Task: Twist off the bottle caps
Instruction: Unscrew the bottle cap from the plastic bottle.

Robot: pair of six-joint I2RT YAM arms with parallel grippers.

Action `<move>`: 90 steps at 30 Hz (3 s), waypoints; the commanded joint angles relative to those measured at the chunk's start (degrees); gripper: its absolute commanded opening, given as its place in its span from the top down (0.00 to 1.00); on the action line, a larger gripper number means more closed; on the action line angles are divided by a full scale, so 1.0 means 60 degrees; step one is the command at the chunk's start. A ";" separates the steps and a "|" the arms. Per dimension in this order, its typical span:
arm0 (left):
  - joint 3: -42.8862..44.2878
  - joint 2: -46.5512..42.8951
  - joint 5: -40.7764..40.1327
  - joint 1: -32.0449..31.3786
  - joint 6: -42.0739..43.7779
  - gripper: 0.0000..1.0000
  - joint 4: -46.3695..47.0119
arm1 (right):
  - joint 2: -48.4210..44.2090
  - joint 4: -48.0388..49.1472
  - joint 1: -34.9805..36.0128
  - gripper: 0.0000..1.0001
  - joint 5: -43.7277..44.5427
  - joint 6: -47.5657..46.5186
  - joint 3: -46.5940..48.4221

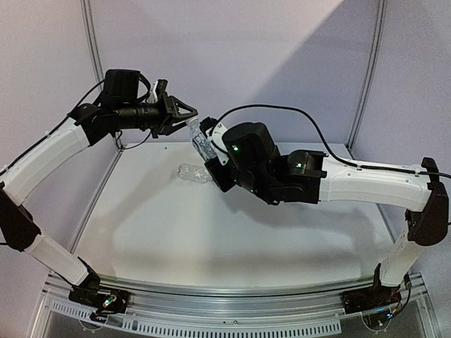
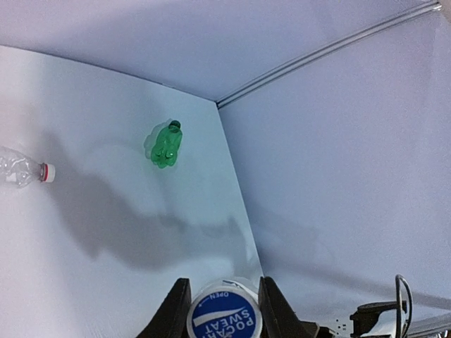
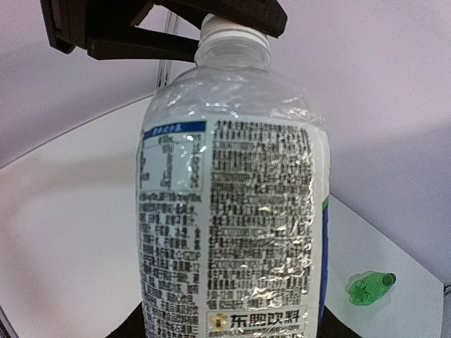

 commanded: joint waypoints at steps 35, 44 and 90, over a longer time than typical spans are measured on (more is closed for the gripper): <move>-0.1813 -0.2937 0.1548 0.0406 0.2177 0.01 0.1412 | -0.2835 0.5008 0.0215 1.00 -0.3590 0.1603 -0.4097; -0.2077 -0.2733 0.5021 0.0702 0.1761 0.01 0.4668 | -0.3076 0.5969 0.0041 1.00 -0.5033 0.2222 -0.4409; -0.1491 -0.1187 0.4498 0.0292 0.2078 0.88 0.2688 | -0.1958 0.3963 -0.0199 1.00 -0.4267 0.1758 -0.2557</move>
